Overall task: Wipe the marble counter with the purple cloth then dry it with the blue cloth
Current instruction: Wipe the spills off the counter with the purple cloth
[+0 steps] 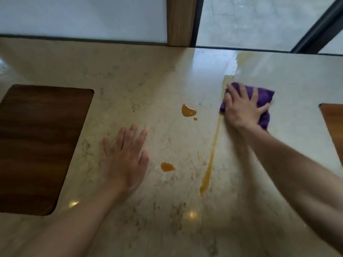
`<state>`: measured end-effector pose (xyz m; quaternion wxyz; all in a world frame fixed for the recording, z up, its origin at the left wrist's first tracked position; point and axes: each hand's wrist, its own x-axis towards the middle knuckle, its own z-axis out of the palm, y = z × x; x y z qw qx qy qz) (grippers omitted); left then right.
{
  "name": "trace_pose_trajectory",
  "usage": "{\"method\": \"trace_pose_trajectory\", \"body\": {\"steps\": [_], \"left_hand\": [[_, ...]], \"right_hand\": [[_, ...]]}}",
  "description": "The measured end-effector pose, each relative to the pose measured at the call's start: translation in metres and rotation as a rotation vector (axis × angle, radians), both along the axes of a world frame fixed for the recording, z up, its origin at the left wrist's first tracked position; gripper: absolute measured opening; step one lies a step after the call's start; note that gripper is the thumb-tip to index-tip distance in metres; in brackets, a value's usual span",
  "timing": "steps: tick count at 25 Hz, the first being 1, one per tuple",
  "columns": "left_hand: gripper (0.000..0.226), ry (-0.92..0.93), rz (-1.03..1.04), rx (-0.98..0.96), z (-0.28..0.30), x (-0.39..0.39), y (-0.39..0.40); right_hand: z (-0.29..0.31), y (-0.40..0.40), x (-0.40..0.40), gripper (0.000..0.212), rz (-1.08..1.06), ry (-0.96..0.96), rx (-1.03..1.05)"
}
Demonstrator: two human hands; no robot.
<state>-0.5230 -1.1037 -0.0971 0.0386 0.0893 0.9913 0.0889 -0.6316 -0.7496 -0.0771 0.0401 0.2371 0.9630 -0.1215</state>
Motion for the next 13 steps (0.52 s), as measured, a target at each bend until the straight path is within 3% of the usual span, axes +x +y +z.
{"method": "trace_pose_trajectory", "body": {"steps": [3,7,13], "left_hand": [[0.064,0.011,-0.011,-0.011,-0.001,0.001,-0.001],[0.066,0.009,-0.023,-0.038,0.0,0.0,-0.003],[0.065,0.019,-0.037,-0.045,-0.001,0.0,-0.001]], "right_hand": [[0.005,0.03,-0.092,0.049,0.004,-0.011,-0.025],[0.01,0.01,-0.168,0.05,0.097,-0.005,-0.056],[0.007,-0.053,-0.14,0.05,0.476,0.02,-0.004]]}}
